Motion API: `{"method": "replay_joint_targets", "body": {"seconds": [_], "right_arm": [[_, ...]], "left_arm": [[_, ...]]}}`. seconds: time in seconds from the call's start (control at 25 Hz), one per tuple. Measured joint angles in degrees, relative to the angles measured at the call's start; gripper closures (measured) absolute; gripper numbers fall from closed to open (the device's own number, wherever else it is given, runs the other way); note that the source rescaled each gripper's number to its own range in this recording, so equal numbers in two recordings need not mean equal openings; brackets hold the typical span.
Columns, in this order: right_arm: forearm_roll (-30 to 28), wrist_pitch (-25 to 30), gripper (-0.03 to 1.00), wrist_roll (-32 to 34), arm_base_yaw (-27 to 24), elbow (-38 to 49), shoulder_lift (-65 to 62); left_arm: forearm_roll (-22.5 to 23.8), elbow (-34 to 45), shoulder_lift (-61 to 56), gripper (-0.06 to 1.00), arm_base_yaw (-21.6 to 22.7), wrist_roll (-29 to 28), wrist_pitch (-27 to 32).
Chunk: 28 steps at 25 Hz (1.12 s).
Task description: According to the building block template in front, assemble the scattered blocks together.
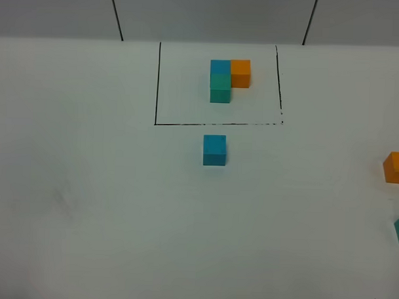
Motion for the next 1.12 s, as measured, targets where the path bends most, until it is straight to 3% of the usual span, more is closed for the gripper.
{"method": "replay_joint_targets", "body": {"seconds": [0.24, 0.4, 0.52, 0.8, 1.12], "right_arm": [[0.0, 0.7, 0.2, 0.0, 0.0, -0.1, 0.9], [1.3, 4.0, 0.17, 0.0, 0.0, -2.2, 9.6], [2.0, 3.6, 0.16, 0.0, 0.0, -2.6, 19.6], [5.7, -4.5, 0.16, 0.2, 0.0, -4.2, 48.7], [3.4, -19.3, 0.16, 2.0, -0.7, -6.9, 75.4]], "left_arm": [[0.0, 0.0, 0.0, 0.45, 0.0, 0.0, 0.0], [0.0, 0.0, 0.0, 0.45, 0.0, 0.0, 0.0], [0.0, 0.0, 0.0, 0.45, 0.0, 0.0, 0.0], [0.0, 0.0, 0.0, 0.45, 0.0, 0.0, 0.0], [0.0, 0.0, 0.0, 0.45, 0.0, 0.0, 0.0]]}}
